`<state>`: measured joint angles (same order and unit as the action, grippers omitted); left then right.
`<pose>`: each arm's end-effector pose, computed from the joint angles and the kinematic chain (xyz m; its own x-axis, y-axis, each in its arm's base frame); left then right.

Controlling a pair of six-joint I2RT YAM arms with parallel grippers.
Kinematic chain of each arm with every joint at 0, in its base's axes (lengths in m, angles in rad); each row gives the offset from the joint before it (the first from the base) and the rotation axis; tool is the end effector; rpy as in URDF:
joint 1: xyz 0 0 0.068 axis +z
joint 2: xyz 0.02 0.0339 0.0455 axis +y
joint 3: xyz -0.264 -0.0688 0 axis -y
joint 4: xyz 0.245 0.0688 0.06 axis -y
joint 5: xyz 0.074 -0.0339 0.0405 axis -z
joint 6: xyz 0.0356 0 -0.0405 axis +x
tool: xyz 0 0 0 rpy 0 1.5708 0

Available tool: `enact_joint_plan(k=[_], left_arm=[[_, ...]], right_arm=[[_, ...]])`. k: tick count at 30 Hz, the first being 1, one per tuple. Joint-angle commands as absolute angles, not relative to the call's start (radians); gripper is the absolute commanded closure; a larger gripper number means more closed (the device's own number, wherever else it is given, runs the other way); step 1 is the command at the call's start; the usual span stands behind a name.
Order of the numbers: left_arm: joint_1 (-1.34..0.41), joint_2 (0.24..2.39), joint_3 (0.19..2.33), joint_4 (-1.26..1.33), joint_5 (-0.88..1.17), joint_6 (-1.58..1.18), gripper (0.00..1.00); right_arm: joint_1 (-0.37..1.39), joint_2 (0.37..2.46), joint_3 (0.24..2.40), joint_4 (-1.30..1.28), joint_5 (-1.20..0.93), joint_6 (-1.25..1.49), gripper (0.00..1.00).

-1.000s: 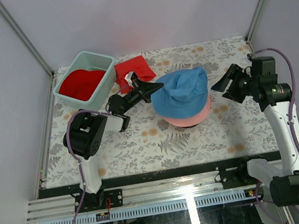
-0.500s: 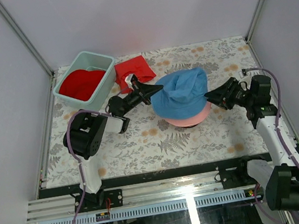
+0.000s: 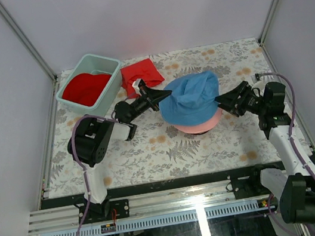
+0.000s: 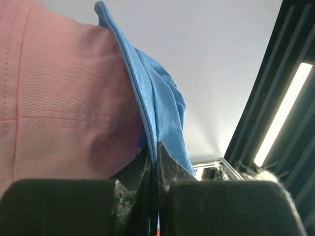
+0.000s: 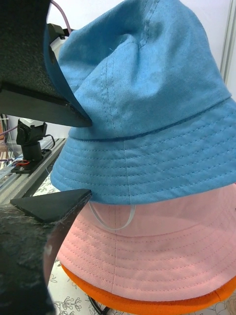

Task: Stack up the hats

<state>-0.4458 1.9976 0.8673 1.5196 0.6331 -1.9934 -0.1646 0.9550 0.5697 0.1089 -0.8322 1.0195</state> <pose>0.3365 -0.1842 0.1968 -0.9079 -0.3810 0.1746 -0.0328 -0.3508 -0.9359 0.2128 -0.0087 0.2658 -0.6448 0.6885 -0.3320 -0.0805 0.3708 0.9252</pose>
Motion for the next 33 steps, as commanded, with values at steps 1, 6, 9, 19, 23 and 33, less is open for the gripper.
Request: enact_joint_plan(k=[1,6,9,19,23,33], left_arm=[[-0.436,2.018,0.889,1.594,0.652,-2.000,1.00],[-0.434,2.024,0.894,1.592,0.657,-2.003,1.00],[-0.433,2.026,0.894,1.592,0.657,-2.007,1.00],[-0.433,2.029,0.900,1.592,0.657,-2.011,1.00],[-0.433,2.029,0.896,1.593,0.654,-2.010,1.00],[-0.433,2.025,0.865,1.594,0.646,-1.997,1.00]], right_arm=[[-0.174,0.948,0.549,0.174,-0.863,1.002,0.40],[-0.193,0.952,0.501,0.239,-0.878,1.021,0.39],[-0.196,0.961,0.468,0.320,-0.885,1.059,0.39],[-0.196,0.997,0.412,0.585,-0.895,1.210,0.41],[-0.196,0.987,0.414,0.581,-0.903,1.219,0.45],[-0.196,1.024,0.344,0.734,-0.898,1.322,0.69]])
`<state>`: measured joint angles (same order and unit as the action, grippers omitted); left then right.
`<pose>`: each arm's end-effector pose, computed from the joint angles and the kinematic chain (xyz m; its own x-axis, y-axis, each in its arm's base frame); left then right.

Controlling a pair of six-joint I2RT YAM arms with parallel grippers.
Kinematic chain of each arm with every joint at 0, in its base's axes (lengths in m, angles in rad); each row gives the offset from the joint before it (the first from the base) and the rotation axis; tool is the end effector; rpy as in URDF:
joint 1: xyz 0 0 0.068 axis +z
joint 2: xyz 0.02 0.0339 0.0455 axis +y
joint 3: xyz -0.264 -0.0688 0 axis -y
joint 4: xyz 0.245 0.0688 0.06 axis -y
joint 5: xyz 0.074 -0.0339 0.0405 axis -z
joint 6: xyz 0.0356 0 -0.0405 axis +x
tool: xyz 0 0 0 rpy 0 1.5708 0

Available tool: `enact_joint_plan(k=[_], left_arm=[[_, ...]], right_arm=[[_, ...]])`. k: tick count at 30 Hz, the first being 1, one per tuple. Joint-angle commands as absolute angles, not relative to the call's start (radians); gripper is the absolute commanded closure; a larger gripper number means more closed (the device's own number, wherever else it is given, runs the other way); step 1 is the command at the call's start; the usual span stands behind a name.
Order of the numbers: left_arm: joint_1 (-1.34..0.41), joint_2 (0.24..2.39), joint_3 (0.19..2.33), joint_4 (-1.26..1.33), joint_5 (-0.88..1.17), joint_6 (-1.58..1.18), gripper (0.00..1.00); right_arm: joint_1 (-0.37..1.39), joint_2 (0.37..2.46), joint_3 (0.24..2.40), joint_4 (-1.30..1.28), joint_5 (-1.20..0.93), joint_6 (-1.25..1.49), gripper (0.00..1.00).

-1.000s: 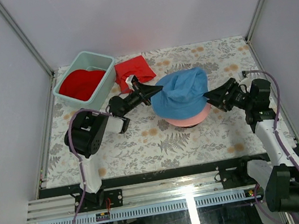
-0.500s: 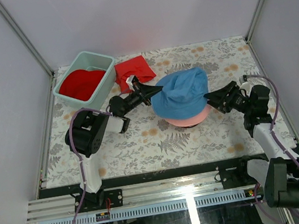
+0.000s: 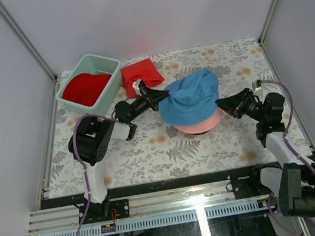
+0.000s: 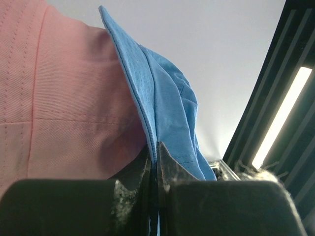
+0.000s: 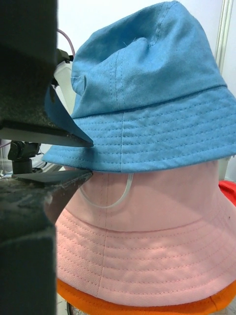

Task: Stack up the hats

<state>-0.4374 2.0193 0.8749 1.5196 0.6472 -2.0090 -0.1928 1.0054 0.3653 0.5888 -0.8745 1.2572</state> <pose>0.3403 -0.1828 0.1907 -0.9070 -0.3733 0.1947 -0.0584 -0.3464 -0.9363 0.2090 -0.0130 0.2332 -0.6140 0.7415 -0.2707 -0.1462 0.2301 0.9621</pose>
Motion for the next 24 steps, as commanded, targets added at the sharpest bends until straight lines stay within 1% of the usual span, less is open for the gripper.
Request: enact_joint_plan(k=[1,3,5,9,11,13,14,16,17,18,20,24], left_arm=[[-0.434,2.025,0.862,1.594,0.646,-1.996,1.00],[-0.434,2.021,0.854,1.594,0.644,-1.994,1.00],[-0.434,2.017,0.848,1.595,0.643,-1.991,1.00],[-0.434,2.013,0.838,1.595,0.642,-1.987,1.00],[-0.435,2.012,0.834,1.594,0.641,-1.984,1.00],[-0.437,2.013,0.830,1.594,0.640,-1.981,1.00],[-0.438,2.015,0.830,1.594,0.640,-1.979,1.00],[-0.443,2.019,0.829,1.594,0.639,-1.977,1.00],[-0.443,2.022,0.829,1.594,0.638,-1.976,1.00],[-0.445,2.026,0.830,1.594,0.636,-1.976,1.00],[-0.445,2.031,0.835,1.594,0.636,-1.976,1.00],[-0.444,2.042,0.848,1.593,0.641,-1.971,1.00]], right_arm=[[-0.196,1.034,0.332,0.766,-0.898,1.340,0.71],[-0.196,1.051,0.312,0.823,-0.895,1.376,0.74],[-0.196,1.064,0.298,0.871,-0.890,1.393,0.75],[-0.196,1.089,0.289,0.967,-0.883,1.443,0.71],[-0.196,1.101,0.287,1.008,-0.882,1.462,0.71],[-0.195,1.112,0.286,1.040,-0.882,1.480,0.74],[-0.195,1.117,0.284,1.057,-0.882,1.489,0.78],[-0.194,1.123,0.284,1.070,-0.888,1.500,0.90],[-0.194,1.122,0.284,1.066,-0.891,1.500,0.98],[-0.195,1.116,0.284,1.058,-0.894,1.497,1.00],[-0.196,1.089,0.282,1.008,-0.895,1.479,1.00],[-0.203,1.003,0.316,0.706,-0.875,1.300,1.00]])
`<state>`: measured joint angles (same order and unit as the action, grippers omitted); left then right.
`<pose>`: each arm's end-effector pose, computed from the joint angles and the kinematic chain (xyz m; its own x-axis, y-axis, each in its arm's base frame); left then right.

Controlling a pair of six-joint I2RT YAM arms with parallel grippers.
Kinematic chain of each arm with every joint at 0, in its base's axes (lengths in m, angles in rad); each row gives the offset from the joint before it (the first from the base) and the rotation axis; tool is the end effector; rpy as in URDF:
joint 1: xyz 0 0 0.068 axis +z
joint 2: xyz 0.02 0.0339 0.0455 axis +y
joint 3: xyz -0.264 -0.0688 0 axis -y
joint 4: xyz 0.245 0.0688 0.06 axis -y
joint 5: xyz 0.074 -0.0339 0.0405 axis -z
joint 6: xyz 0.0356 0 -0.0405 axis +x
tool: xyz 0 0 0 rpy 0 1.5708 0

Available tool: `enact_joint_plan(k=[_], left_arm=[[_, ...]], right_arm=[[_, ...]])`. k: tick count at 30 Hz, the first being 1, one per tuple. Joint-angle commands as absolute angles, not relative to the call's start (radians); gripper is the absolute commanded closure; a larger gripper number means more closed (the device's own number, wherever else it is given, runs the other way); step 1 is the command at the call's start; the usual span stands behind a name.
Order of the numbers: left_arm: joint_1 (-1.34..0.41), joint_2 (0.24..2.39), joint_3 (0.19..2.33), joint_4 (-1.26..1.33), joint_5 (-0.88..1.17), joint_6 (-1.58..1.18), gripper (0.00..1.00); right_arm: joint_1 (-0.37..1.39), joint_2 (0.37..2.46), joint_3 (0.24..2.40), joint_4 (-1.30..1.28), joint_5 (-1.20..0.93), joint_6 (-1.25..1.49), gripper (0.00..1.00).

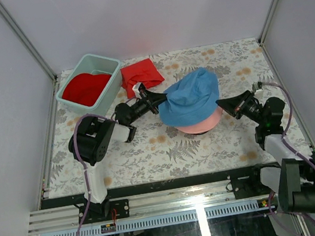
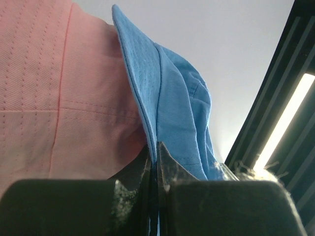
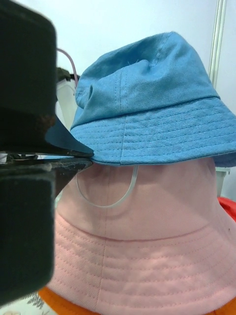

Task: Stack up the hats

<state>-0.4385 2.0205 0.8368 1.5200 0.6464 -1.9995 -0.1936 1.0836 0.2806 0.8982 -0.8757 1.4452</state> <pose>0.3345 -0.1805 0.1808 -0.9007 -0.3795 0.2116 -0.0831 -0.3275 -0.9412 0.2075 -0.0128 0.2214 -0.6104 0.7672 -0.1971 -0.1711 0.1153 0.9785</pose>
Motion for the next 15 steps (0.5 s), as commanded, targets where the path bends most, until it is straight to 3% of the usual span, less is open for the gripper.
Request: enact_joint_plan(k=[1,15], left_arm=[[-0.445,2.048,0.851,1.593,0.645,-1.971,1.00],[-0.443,2.175,0.940,1.597,0.730,-1.946,1.00]], right_arm=[[-0.208,0.991,0.327,0.653,-0.872,1.263,1.00],[-0.300,1.124,0.305,0.612,-0.903,1.165,1.00]])
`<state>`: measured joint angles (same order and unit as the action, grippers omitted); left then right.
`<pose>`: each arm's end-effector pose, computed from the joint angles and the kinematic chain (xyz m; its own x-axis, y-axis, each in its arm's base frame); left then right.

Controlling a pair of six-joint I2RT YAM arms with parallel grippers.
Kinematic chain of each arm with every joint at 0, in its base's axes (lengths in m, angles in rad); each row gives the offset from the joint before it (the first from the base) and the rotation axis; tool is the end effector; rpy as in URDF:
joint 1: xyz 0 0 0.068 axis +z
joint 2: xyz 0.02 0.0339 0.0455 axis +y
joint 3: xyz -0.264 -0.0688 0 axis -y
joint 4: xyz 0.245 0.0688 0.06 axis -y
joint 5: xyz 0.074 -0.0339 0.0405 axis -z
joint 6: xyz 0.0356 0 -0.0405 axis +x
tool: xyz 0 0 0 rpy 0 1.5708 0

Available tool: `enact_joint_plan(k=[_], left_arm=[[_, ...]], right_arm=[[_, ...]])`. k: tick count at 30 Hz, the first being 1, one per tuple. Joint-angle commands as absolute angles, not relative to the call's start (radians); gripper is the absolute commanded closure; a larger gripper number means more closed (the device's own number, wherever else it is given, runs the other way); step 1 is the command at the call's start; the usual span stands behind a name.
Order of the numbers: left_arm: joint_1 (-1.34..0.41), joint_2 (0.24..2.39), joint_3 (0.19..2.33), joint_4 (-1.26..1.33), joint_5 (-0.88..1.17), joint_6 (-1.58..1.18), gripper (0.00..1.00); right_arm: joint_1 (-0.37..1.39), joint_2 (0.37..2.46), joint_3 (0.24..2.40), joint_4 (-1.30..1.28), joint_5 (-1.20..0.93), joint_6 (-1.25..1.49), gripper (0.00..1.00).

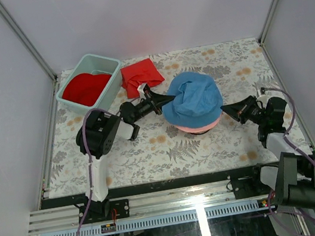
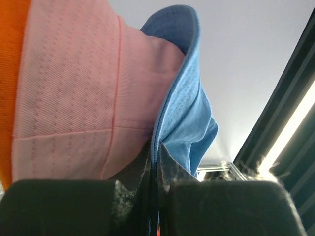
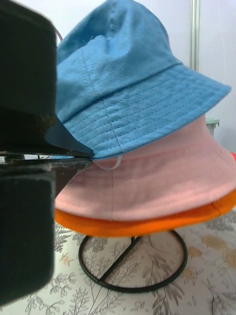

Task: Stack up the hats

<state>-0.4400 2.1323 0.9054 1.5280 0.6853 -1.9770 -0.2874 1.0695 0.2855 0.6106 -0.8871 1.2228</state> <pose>0.3493 -0.1893 0.1567 -0.9113 -0.3571 0.2049 -0.0999 -0.2911 -0.9515 0.2035 -0.0314 0.1979 -0.5765 0.7896 -0.2102 -0.0331 0.2344 0.9716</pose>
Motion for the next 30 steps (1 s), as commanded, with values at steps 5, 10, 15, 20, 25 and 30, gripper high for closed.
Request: enact_joint_plan(k=[5,10,15,20,25,30], left_arm=[[-0.440,2.233,0.939,1.602,0.751,-1.924,1.00],[-0.427,2.266,0.922,1.603,0.769,-1.906,1.00],[-0.423,2.270,0.957,1.603,0.788,-1.923,1.00],[-0.418,2.283,1.004,1.603,0.800,-1.957,1.00],[-0.404,2.291,1.008,1.603,0.812,-1.978,1.00],[-0.399,2.285,1.019,1.604,0.824,-1.990,1.00]], right_arm=[[-0.302,1.219,0.332,0.625,-0.898,1.146,1.00],[-0.307,1.249,0.349,0.596,-0.893,1.110,1.00],[-0.306,1.199,0.439,0.509,-0.917,1.069,0.85],[-0.311,1.161,0.605,0.290,-0.890,0.925,0.47],[-0.323,1.211,0.685,0.270,-0.906,0.902,0.44],[-0.322,1.320,0.706,0.482,-0.979,0.999,0.43]])
